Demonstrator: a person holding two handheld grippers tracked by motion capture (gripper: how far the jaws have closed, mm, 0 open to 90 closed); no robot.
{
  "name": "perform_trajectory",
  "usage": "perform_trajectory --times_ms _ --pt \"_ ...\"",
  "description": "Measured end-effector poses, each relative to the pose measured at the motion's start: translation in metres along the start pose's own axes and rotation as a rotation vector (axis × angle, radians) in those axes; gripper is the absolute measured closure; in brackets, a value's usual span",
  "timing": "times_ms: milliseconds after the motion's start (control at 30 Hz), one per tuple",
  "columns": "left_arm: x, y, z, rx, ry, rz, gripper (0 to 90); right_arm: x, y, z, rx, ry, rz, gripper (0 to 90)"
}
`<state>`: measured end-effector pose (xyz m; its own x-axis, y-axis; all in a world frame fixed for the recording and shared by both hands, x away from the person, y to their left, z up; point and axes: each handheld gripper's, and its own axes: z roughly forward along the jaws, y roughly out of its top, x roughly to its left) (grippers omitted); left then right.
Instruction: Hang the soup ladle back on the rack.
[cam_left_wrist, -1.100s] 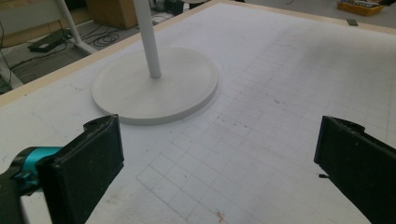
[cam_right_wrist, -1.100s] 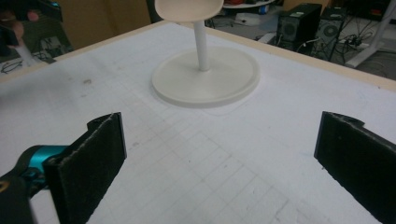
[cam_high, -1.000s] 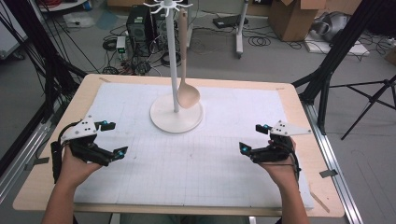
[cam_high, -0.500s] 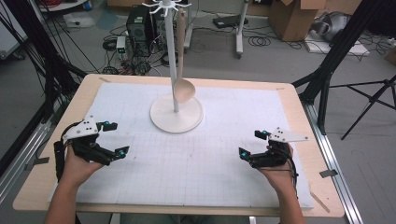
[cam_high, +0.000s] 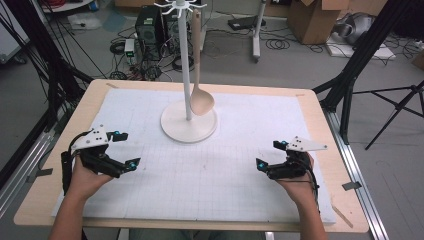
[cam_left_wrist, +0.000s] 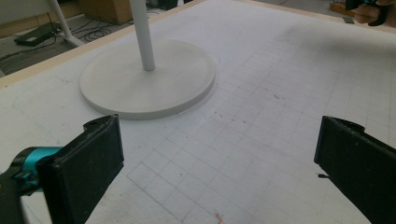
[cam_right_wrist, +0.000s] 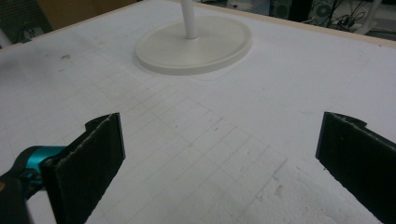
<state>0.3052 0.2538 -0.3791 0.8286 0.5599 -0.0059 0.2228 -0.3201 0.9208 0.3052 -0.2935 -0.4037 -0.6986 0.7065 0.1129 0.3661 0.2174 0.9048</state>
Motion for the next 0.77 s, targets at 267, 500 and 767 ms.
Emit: perform_trajectory --times_ms 267,500,767 --pt "-0.0022 0.0014 0.0001 0.000 0.001 0.008 1.7 -0.0022 0.0000 -0.0010 -0.008 0.003 0.008 0.0" --pt "-0.0005 0.0003 0.0018 0.006 -0.003 0.007 1.7 -0.0022 -0.0003 0.0008 -0.001 0.000 0.006 0.0" --pt "-0.0002 -0.0017 0.0047 0.018 -0.002 -0.001 1.7 -0.0012 -0.0006 0.0031 0.015 0.003 0.009 0.0"
